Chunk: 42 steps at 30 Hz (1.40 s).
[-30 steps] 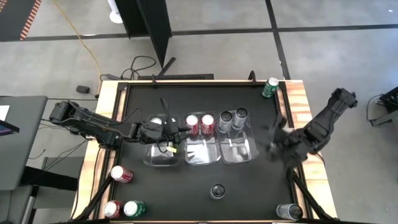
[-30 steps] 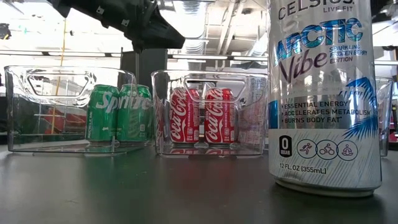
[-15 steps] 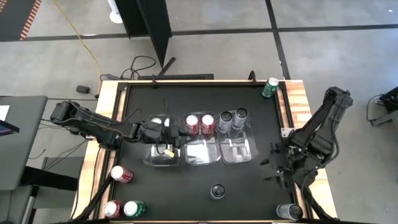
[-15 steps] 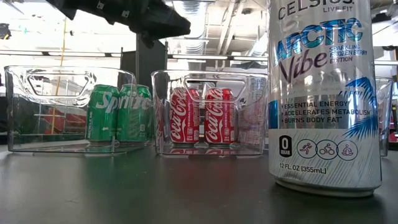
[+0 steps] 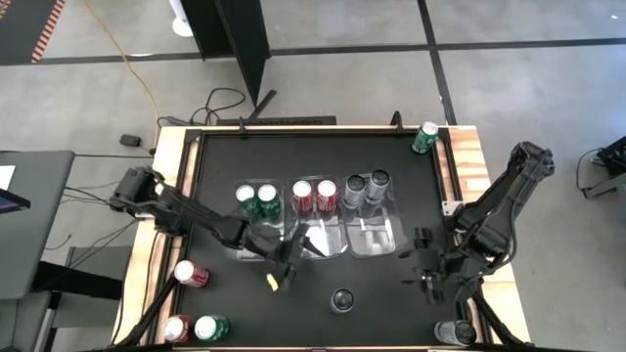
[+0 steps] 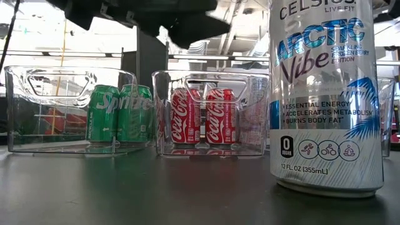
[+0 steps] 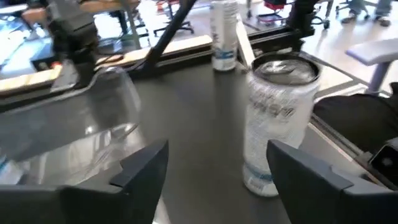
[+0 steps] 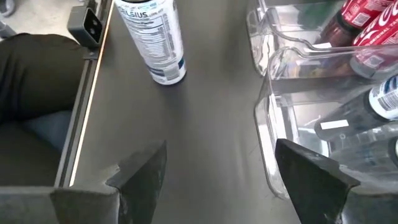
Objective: Sort soda cans
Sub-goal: Put the left white-blue soda can into the right transparent bin
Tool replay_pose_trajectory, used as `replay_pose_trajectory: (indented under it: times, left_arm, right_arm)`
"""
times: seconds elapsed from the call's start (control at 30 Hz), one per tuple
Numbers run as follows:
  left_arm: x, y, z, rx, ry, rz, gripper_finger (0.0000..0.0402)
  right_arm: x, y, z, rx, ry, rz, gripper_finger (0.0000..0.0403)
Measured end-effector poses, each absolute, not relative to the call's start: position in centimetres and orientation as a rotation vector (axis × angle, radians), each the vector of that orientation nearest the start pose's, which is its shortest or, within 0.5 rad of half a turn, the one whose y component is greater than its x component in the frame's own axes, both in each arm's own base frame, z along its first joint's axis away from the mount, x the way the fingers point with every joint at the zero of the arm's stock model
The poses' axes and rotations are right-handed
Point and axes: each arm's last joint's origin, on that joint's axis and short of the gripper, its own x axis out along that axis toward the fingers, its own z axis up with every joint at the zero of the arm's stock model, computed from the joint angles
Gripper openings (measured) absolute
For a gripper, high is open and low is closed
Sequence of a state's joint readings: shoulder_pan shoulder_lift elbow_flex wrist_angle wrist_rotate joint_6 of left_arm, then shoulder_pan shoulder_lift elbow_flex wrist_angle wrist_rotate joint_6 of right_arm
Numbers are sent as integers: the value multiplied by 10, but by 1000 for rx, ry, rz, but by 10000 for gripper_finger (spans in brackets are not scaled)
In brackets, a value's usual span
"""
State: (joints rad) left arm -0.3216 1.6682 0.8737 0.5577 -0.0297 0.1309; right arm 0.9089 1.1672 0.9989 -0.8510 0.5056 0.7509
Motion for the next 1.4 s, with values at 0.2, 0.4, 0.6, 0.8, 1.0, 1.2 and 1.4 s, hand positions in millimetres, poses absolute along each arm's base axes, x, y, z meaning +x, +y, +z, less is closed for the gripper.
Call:
replay_pose_trajectory:
  times: [0.2, 0.4, 0.6, 0.8, 1.0, 1.2, 1.4]
  left_arm:
    - [346, -124, 199, 163, 331, -334, 283]
    - [346, -133, 191, 105, 381, -340, 282]
    - [342, -142, 191, 88, 382, -359, 282]
    - [339, -148, 191, 87, 381, -374, 282]
    - [338, -150, 191, 88, 381, -378, 281]
    - [338, -150, 191, 89, 382, -378, 281]
    - [338, -150, 190, 91, 391, -378, 281]
  right_arm:
    - [145, 163, 286, 45, 838, 58, 317]
    - [155, 171, 290, 97, 730, 72, 317]
    - [183, 197, 288, 21, 569, 185, 317]
    - [215, 211, 275, -121, 465, 222, 317]
    - [244, 204, 265, -54, 497, 232, 332]
    - [261, 205, 261, -30, 539, 276, 366]
    - [272, 210, 256, -24, 573, 310, 394]
